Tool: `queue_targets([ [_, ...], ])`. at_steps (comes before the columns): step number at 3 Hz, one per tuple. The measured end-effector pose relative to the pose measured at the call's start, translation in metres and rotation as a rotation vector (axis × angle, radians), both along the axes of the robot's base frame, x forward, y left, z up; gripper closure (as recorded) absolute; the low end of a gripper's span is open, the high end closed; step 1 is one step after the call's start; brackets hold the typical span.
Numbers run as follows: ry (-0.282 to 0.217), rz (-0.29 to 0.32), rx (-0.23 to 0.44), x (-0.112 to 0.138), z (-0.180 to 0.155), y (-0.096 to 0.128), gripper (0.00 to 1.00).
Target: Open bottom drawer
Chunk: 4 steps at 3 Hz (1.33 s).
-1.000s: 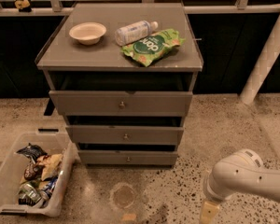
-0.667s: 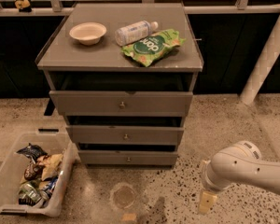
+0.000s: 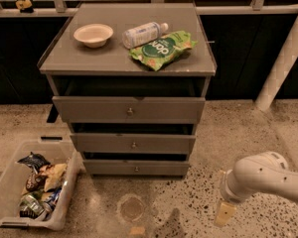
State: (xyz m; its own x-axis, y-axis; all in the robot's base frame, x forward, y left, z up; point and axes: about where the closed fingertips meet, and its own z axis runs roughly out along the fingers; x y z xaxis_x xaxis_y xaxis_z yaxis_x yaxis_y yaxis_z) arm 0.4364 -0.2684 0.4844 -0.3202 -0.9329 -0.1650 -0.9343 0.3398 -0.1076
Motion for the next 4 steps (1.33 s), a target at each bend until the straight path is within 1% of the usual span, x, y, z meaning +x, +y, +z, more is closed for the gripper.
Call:
queue_targets([
  [1,0.108,-0.125,0.141,-0.024,-0.033,-0.044,0.00],
  [2,0.247,-0.072,0.295,-0.031,-0.077,-0.039,0.00],
  [3,0.290,-0.005,0.339,-0.034,-0.098,-0.037,0.00],
  [4,0.290,-0.005,0.339,-0.034,-0.098,-0.037,0.00],
])
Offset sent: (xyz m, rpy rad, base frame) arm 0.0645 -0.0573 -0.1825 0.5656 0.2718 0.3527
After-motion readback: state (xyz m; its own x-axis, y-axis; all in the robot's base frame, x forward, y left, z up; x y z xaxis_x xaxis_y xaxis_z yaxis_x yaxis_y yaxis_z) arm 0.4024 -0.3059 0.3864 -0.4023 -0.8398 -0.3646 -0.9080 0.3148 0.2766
